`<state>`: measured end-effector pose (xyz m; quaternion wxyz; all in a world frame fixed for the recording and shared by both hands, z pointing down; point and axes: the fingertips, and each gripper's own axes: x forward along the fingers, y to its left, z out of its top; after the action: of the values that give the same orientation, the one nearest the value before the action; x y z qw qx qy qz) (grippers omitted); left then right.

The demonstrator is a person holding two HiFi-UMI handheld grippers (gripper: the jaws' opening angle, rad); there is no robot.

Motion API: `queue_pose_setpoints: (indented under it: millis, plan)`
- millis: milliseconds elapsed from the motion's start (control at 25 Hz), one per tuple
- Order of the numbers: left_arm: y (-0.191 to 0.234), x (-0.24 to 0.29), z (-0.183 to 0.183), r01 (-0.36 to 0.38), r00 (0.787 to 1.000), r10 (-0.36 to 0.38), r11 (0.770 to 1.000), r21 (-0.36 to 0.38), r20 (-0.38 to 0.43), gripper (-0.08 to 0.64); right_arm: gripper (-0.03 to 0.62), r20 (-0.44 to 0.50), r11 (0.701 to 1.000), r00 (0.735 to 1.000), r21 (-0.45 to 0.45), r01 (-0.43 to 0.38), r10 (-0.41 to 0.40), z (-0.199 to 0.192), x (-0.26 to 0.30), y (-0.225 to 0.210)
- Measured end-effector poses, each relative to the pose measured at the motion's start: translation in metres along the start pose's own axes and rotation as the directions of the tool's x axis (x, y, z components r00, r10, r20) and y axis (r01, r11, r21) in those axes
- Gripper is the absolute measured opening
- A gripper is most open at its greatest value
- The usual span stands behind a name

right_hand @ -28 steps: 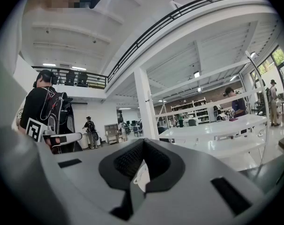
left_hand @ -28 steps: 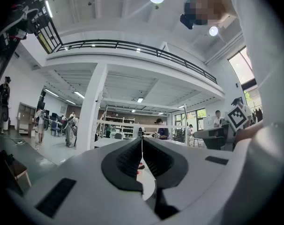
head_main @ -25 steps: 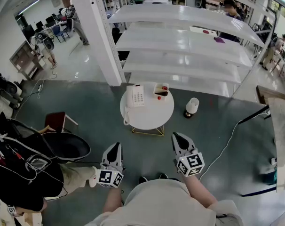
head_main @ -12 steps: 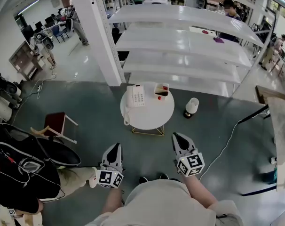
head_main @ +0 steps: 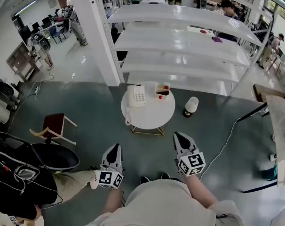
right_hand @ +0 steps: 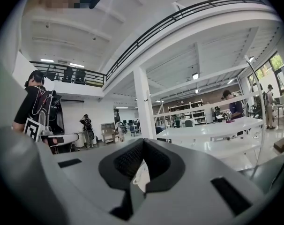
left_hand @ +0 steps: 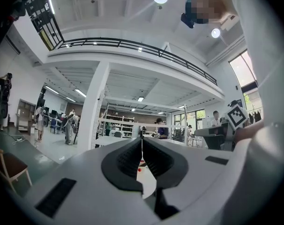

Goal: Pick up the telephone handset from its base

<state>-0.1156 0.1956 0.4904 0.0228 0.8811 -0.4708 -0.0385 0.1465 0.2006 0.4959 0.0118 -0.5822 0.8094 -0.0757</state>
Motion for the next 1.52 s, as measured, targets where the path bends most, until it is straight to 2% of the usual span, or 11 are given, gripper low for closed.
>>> queue_pose_setpoints:
  millis: [800,1280,1520]
  plan:
    - [0.056,-0.027,-0.008,0.076,0.997,-0.076,0.997,-0.018,-0.011,0.021,0.009,0.006,0.997,0.997,0.003,0.074,-0.074,-0.008,0.006,0.06]
    - [0.068,-0.022,-0.009,0.084,0.996,-0.084,0.996,-0.017,-0.004,0.021,0.009,0.017,0.997,0.996,0.001,0.083,-0.083,-0.007,0.015,0.063]
    - [0.077,-0.006,-0.011,0.076,0.997,-0.076,0.997,-0.017,-0.005,0.021,0.009,0.023,0.997,0.996,0.008,0.082,-0.082,-0.009,0.033,0.052]
